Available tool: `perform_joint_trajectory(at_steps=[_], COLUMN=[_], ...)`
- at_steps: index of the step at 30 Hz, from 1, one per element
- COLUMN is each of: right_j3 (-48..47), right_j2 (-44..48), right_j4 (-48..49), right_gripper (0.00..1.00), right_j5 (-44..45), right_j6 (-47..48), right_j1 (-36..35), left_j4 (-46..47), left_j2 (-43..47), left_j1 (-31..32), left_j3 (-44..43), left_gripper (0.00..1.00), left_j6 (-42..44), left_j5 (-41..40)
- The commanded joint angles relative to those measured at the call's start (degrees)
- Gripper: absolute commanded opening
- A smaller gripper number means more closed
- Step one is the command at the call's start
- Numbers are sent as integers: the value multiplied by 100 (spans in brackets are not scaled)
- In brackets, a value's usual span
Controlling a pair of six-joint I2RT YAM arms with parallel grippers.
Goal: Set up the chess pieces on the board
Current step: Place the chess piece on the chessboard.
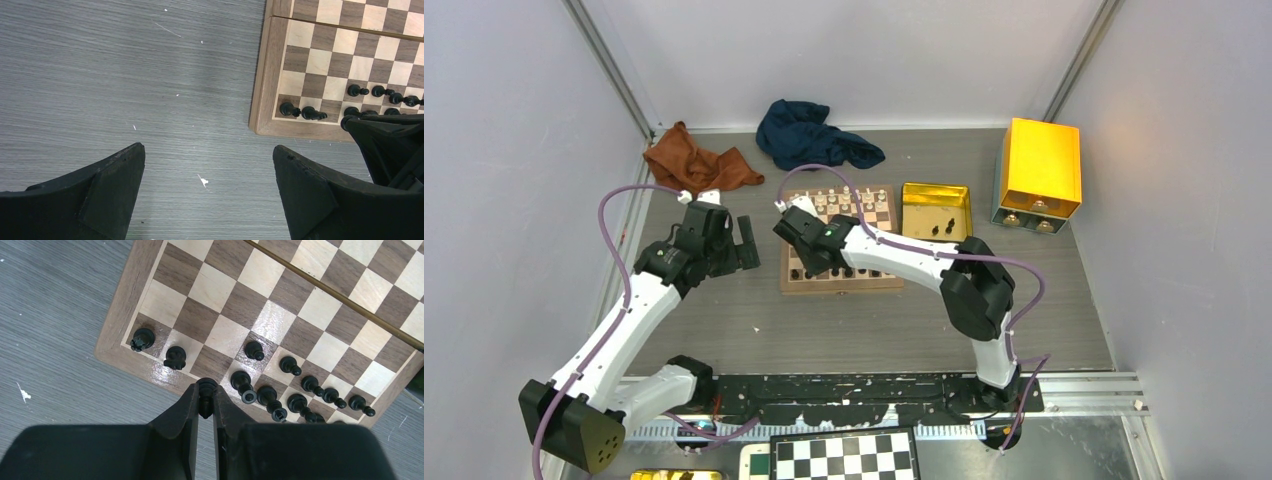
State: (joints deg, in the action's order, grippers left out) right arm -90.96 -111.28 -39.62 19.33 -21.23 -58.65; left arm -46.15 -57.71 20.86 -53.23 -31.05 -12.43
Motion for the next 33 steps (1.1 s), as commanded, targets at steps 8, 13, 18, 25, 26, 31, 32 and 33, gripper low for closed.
perform_joint_trajectory(at_steps=[8, 13, 18, 25, 26, 31, 32, 33], right_j3=[23, 72, 154, 240, 251, 302, 306, 311], right_j2=[-81, -115, -132, -161, -163, -186, -191, -199], right_j4=[359, 396, 449, 530, 551, 599, 604, 611], right_gripper=[2, 2, 2, 2, 2, 2, 2, 2], right_j5=[-179, -225, -271, -354, -366, -416, -427, -434], right_j6=[42, 53, 45, 40, 46, 35, 43, 44], right_j1=[81, 139, 187, 248, 261, 292, 299, 303], left_j4=[44, 67, 74, 89, 96, 105, 106, 106], left_j2=[-44, -125, -177, -246, -255, -295, -298, -306], left_j1=[-38, -38, -38, -38, -38, -38, -38, -38], left_j3=[-29, -60, -73, -72, -73, -73, -73, -73], left_gripper=[100, 100, 100, 100, 100, 100, 100, 100], left_j6=[32, 45, 48, 48, 46, 45, 38, 41], left_j5=[-129, -122, -120, -112, -111, -98, -92, -93])
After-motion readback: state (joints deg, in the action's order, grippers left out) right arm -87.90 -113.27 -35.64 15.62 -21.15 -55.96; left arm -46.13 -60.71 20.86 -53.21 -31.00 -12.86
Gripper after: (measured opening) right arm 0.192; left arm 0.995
